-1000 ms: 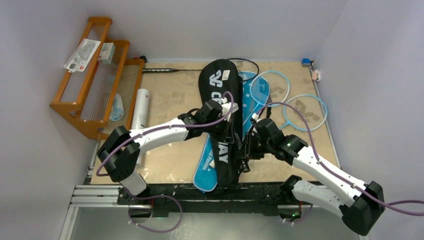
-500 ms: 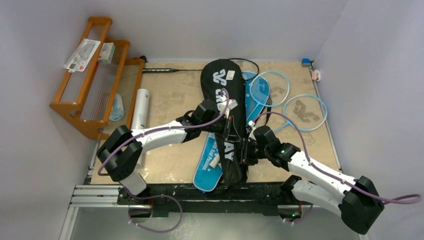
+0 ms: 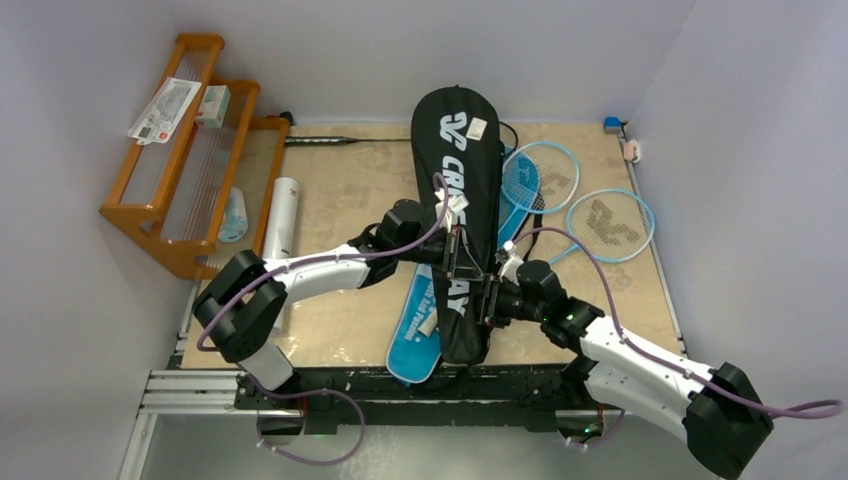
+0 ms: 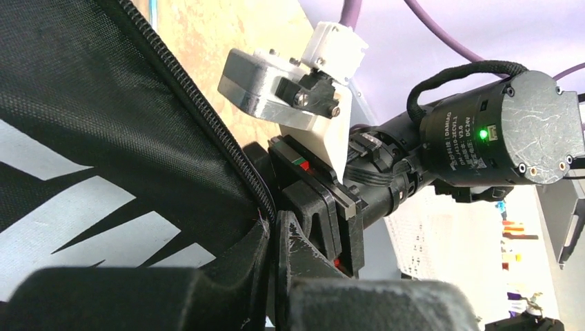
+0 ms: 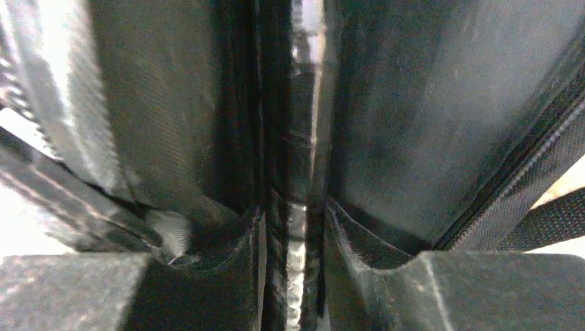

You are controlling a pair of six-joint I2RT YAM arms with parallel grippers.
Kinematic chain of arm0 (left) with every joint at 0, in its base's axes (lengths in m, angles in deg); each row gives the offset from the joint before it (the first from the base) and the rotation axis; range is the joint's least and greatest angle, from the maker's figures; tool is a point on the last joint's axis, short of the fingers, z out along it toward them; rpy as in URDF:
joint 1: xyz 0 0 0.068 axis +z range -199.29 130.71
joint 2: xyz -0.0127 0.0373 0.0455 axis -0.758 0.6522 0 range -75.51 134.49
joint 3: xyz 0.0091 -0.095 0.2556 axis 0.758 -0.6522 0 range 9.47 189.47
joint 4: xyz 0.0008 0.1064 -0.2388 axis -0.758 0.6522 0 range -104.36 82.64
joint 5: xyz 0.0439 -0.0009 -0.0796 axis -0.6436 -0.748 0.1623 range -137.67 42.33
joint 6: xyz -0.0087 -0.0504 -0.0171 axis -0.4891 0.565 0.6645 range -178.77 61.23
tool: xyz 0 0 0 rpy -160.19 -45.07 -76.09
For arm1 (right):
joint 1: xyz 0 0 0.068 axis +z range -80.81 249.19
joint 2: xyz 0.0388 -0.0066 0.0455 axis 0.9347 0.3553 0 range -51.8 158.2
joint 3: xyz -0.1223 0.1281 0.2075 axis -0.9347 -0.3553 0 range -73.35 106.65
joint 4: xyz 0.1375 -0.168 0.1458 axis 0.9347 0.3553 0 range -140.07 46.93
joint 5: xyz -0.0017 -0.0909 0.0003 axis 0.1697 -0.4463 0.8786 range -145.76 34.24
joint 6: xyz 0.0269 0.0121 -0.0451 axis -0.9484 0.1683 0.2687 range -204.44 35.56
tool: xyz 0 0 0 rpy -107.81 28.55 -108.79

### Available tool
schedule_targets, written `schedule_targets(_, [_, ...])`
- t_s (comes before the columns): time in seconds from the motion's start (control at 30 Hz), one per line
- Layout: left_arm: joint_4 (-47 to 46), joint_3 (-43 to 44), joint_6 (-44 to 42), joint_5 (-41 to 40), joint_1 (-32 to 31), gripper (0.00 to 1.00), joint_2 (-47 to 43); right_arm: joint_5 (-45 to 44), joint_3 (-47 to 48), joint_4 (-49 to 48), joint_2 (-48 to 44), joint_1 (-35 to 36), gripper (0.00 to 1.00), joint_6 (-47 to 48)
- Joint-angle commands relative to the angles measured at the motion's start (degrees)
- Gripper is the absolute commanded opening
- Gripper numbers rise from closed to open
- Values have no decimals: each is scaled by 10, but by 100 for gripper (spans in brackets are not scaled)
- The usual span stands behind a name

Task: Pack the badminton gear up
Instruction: Place the racket in the racket bag.

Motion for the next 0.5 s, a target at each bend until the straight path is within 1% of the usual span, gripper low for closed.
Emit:
schedule_targets(0.0, [45, 43, -50, 92, -31, 0, -33, -21, 9, -90, -1, -3, 42, 8])
schedule_targets(0.07, [119, 55, -92, 59, -20, 0, -42, -29, 12, -74, -3, -3, 57, 10])
schedule_targets(0.1, [145, 57, -104, 49, -13, 0, -46, -29, 15, -68, -2, -3, 63, 14])
schedule_targets(0.13, [164, 57, -115, 39, -5, 0, -53, -31, 18, -60, -1, -3, 67, 17])
schedule_targets(0.17, [181, 57, -124, 30, 3, 0, -60, -32, 22, -52, 0, -3, 69, 22])
schedule_targets(0.33, [280, 64, -172, -15, 40, 0, -101, -47, 49, -14, 0, -3, 67, 40])
schedule_targets(0.43, [358, 83, -213, -80, 47, 0, -122, -62, 71, 27, -4, -3, 67, 52])
schedule_targets(0.47, [385, 91, -227, -105, 48, 0, -127, -71, 78, 34, -6, -3, 65, 51])
